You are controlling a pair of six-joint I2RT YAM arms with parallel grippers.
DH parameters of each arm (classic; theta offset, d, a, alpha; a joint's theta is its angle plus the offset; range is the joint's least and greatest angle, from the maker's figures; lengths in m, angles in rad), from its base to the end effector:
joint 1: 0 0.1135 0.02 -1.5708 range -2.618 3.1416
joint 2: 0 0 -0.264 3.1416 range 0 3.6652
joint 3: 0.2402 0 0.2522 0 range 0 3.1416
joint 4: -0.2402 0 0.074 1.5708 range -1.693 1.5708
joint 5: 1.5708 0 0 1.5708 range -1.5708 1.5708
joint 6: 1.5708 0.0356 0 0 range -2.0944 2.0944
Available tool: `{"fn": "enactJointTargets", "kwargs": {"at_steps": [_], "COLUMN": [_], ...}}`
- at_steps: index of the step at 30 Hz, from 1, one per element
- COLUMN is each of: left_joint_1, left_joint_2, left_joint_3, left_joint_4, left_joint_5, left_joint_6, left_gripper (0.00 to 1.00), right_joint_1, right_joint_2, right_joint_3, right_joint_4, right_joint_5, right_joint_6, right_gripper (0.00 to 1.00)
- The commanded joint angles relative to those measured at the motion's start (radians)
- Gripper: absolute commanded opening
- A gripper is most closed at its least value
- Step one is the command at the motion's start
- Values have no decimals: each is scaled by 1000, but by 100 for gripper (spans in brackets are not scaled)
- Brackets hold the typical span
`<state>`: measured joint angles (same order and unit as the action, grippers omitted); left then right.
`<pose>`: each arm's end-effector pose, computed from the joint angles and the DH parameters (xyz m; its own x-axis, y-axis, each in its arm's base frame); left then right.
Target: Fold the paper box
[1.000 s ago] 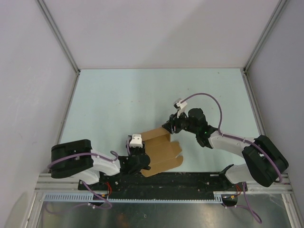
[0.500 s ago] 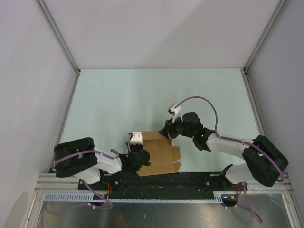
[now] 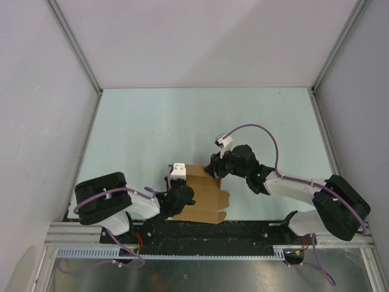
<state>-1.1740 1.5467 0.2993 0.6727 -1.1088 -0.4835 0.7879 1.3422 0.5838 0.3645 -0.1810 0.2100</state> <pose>0.1159 -0.1941 0.1154 -0.2421 0.0417 -0.9694 0.0092 0.9991 0.0406 0.1929 0.2030 0.2039 -0.4346 -0.1460 -0.8887 -0.7402 0.6200 0.2601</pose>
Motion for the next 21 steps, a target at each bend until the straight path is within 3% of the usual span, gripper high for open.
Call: {"fn": "enactJointTargets", "kwargs": {"at_steps": [1,3,6,14,21], "left_joint_1": [10,10,8,-24,-30], "left_joint_2": [-13,-31,-79,-336,-597], "left_joint_3": [23,9,-17,-90,-155], "left_joint_4": [51,50,50,39,-47], "left_joint_5": [23,36,56,142,322], "left_joint_6": [57,60,56,132,187], "left_gripper": [35,43,49,53,53], "right_joint_1": [-9,-24,-35,-44,-68], "right_joint_2": [-18,-18,-17,-28,-38], "right_joint_3": [27,27,28,30,34], "right_joint_4": [14,20,28,59,71], "right_joint_5": [-14,-28,-35,-32,-44], "right_joint_6": [15,23,23,14,12], "right_gripper": [49,49,49,50,51]}}
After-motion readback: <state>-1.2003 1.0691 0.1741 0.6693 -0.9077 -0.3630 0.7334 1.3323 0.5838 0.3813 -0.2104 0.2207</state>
